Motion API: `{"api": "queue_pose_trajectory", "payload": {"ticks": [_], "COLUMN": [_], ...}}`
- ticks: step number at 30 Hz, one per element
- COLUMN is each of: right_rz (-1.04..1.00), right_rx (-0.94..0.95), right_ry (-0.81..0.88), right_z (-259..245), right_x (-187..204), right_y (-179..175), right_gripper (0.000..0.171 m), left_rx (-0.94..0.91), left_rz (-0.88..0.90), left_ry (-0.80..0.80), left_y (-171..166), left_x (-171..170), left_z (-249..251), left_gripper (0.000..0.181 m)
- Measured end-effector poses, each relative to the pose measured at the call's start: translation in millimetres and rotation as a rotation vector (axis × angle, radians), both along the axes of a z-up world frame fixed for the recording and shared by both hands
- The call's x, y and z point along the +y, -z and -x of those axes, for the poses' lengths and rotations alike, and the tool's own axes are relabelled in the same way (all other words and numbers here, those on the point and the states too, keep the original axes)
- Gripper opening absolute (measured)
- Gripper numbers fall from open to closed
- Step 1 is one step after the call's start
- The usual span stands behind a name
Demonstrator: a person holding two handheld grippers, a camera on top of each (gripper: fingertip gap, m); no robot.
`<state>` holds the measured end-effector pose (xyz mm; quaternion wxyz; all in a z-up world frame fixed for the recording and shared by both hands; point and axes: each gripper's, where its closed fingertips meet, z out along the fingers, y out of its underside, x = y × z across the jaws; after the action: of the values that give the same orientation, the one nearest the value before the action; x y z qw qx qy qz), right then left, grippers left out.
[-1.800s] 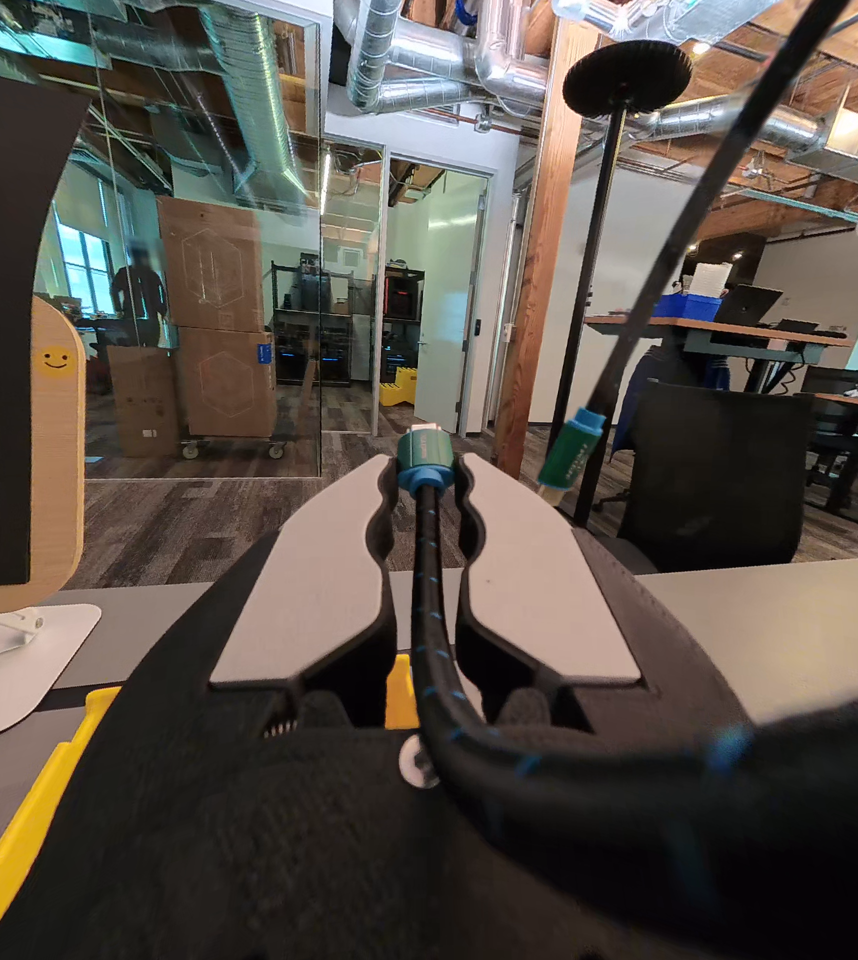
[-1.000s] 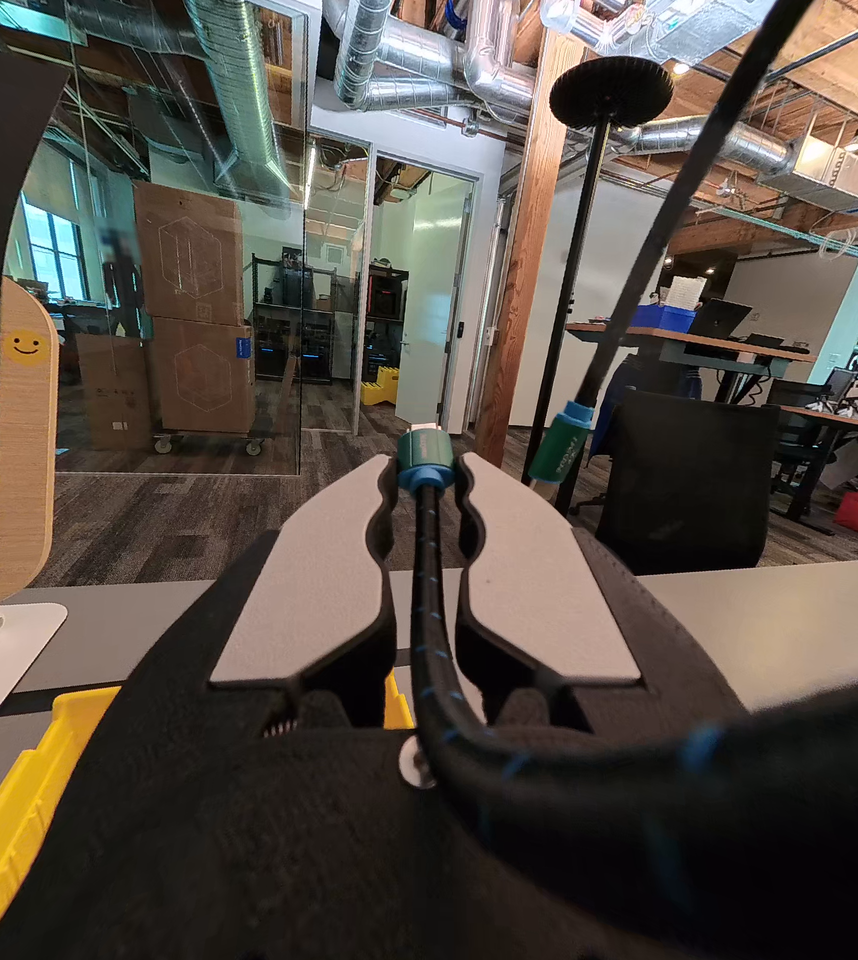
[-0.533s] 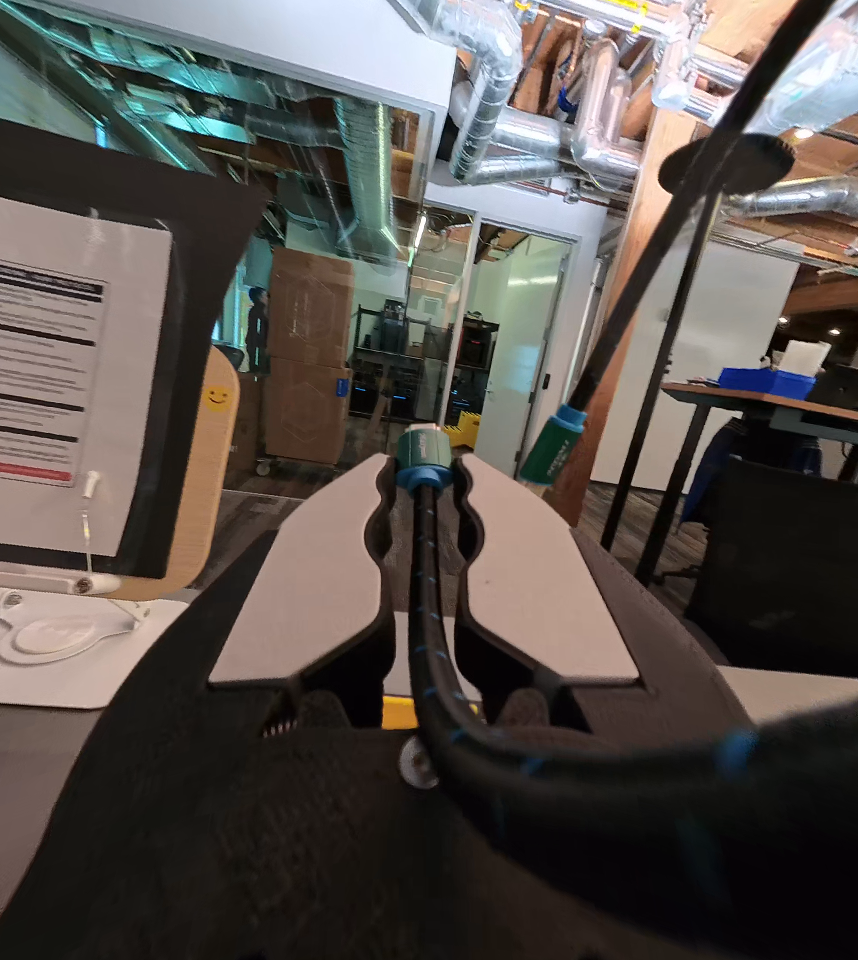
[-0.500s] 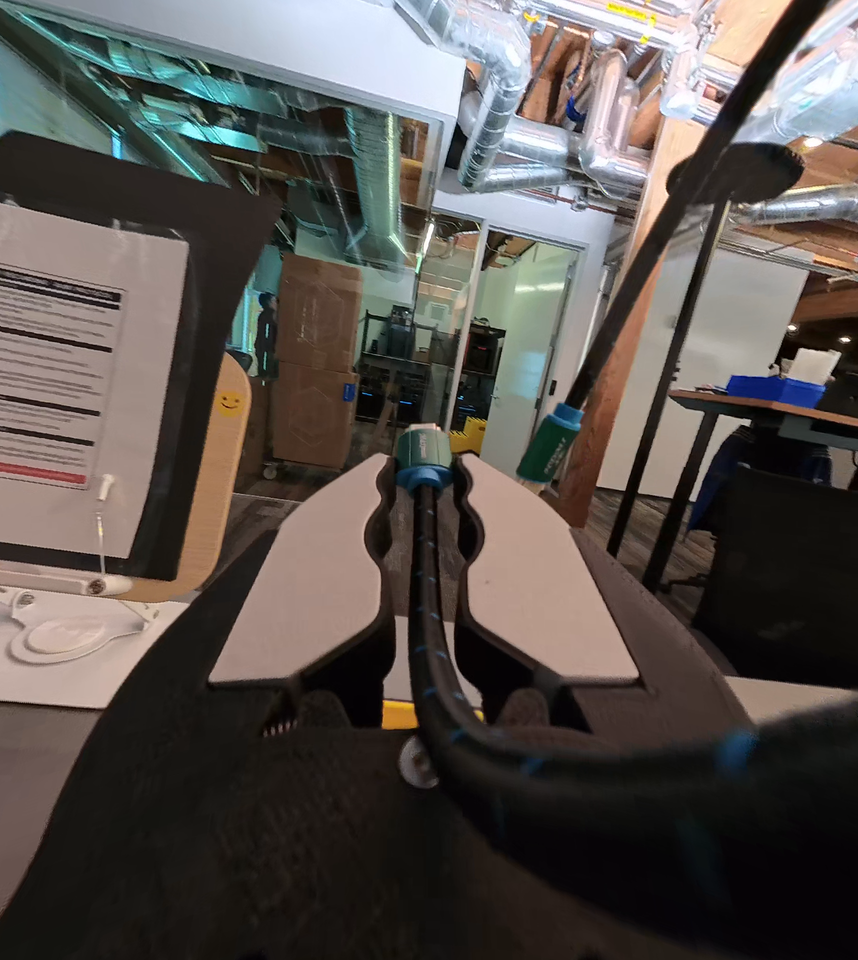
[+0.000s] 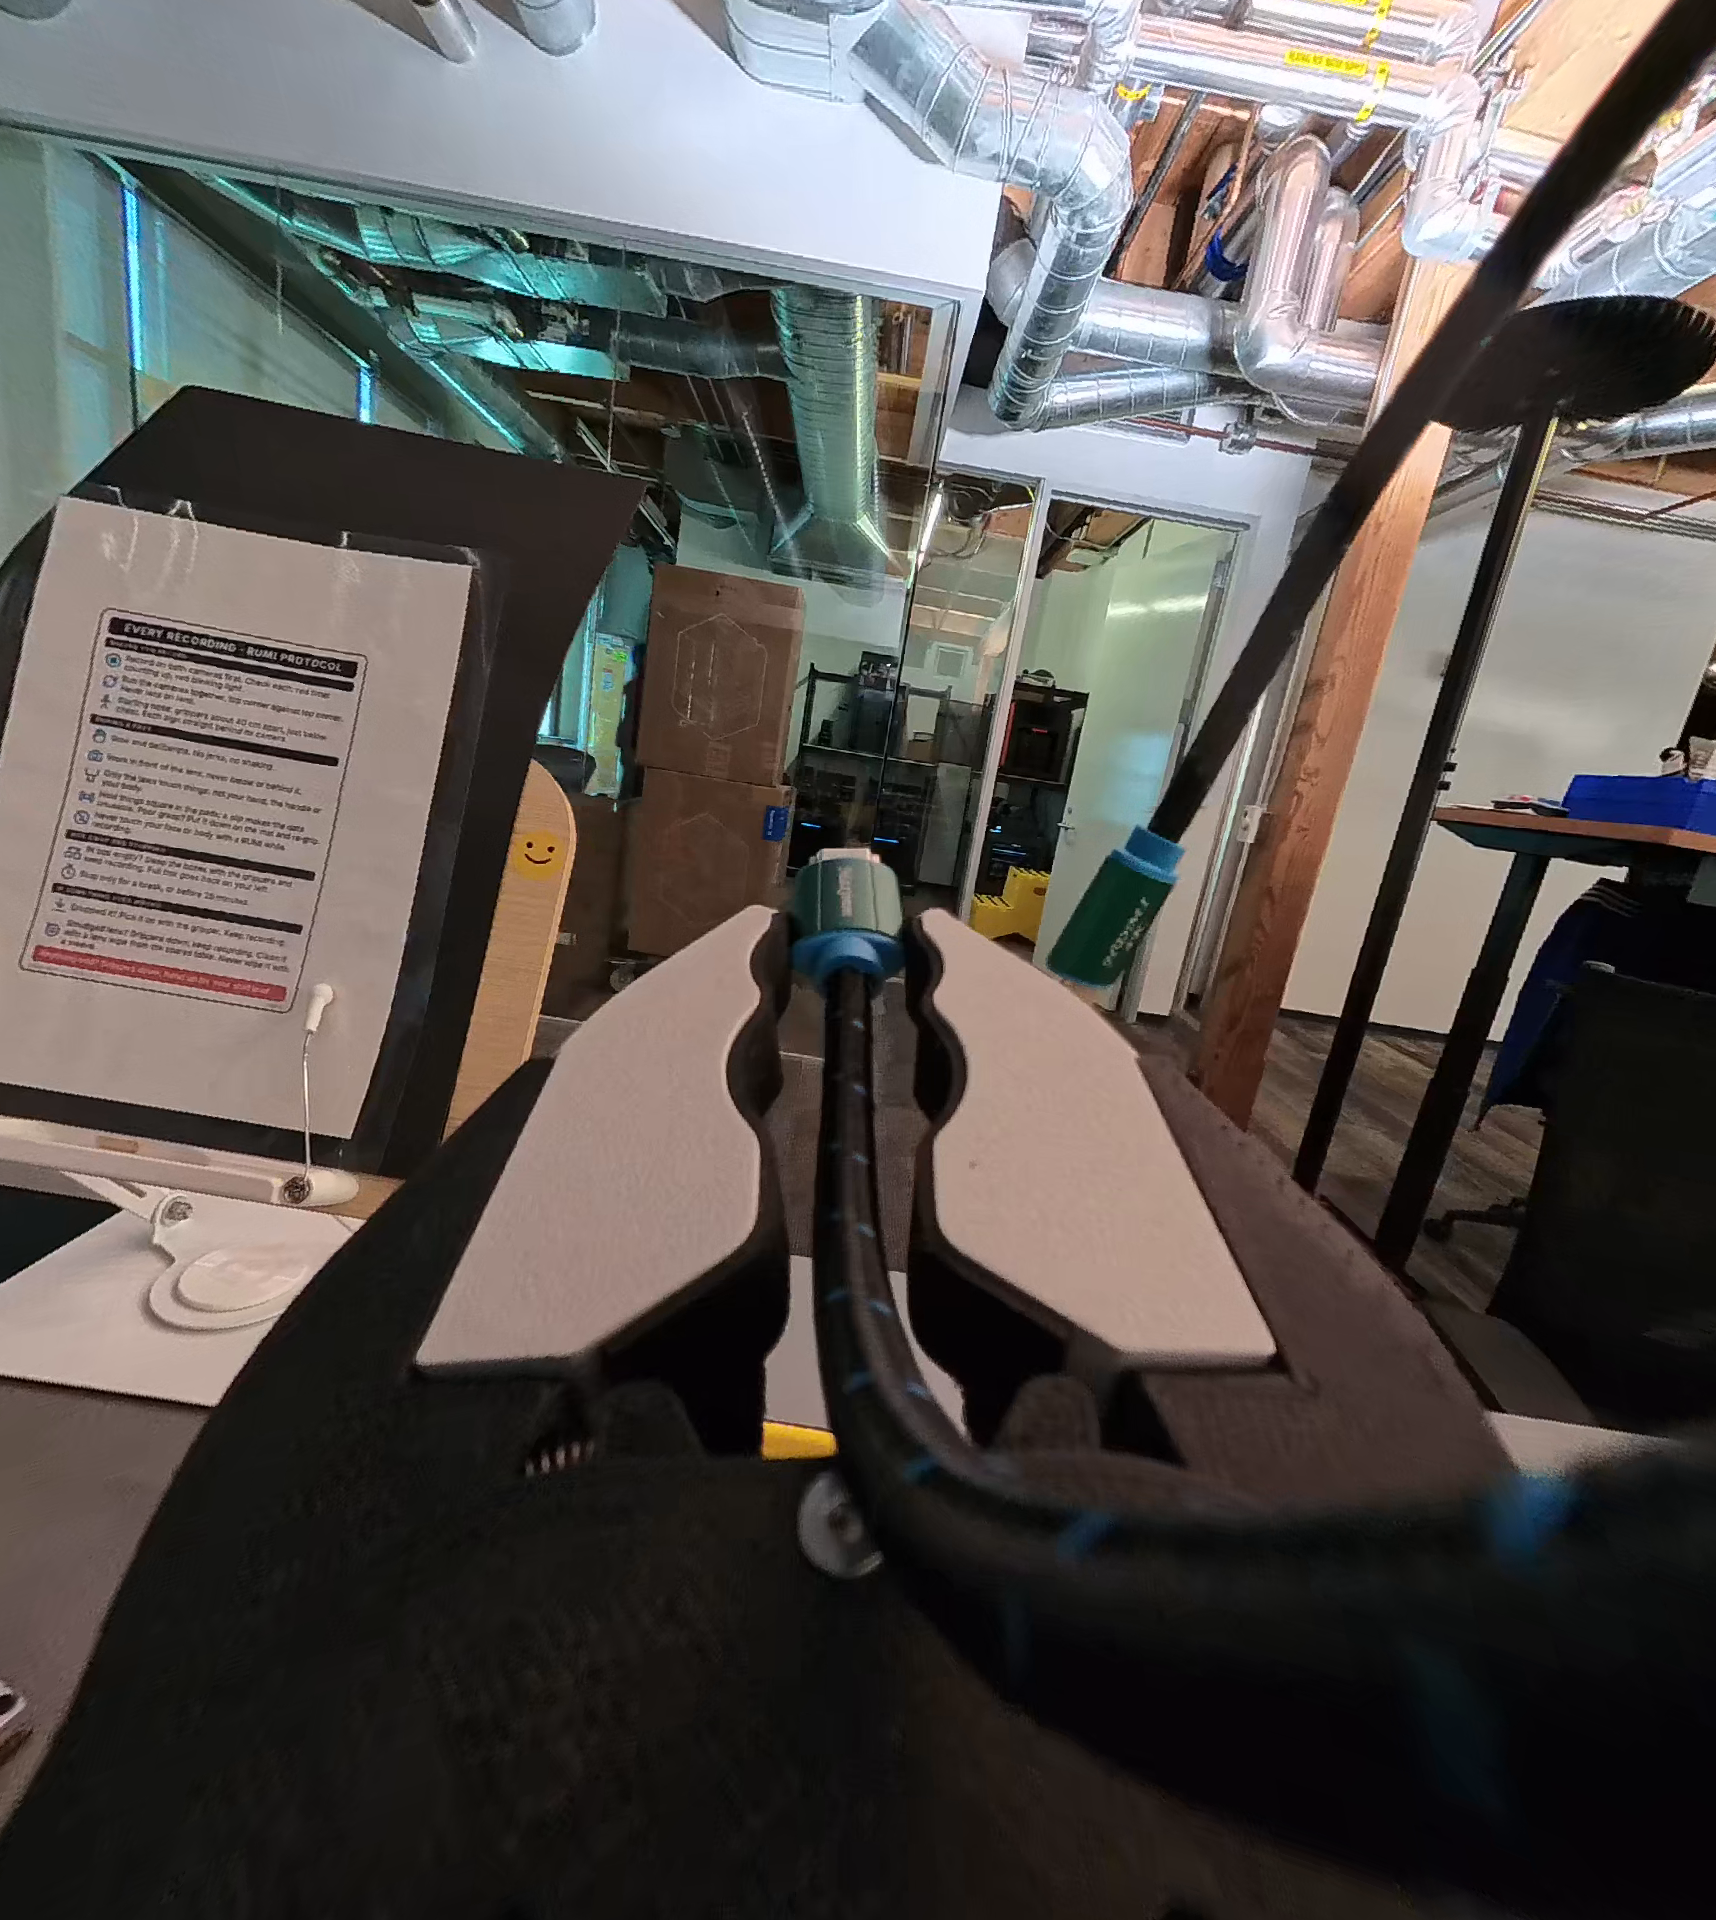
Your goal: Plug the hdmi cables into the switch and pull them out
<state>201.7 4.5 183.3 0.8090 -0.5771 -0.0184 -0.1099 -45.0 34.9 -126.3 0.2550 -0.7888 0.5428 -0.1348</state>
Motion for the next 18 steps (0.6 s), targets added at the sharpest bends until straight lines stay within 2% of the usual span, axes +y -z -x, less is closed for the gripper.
{"api": "queue_pose_trajectory", "payload": {"ticks": [6,8,11,15,18], "right_rz": [-0.013,-0.015,-0.020,-0.026,-0.028], "right_rx": [0.024,0.031,0.036,0.033,0.023], "right_ry": [-0.036,-0.049,-0.065,-0.076,-0.083], "right_z": [-3,-3,-3,0,3], "right_x": [-4,-4,-4,-6,-6], "right_y": [-2,-3,-4,-6,-7], "right_gripper": [0.021,0.021,0.021,0.021,0.021], "left_rx": [0.137,0.105,0.057,0.074,0.018], "left_rz": [-0.068,0.004,0.086,0.113,0.223], "left_ry": [-0.017,-0.031,-0.034,0.010,0.050], "left_y": [28,32,34,33,24], "left_x": [20,17,14,9,-7], "left_z": [6,5,5,10,7], "left_gripper": [0.123,0.117,0.094,0.093,0.092]}}
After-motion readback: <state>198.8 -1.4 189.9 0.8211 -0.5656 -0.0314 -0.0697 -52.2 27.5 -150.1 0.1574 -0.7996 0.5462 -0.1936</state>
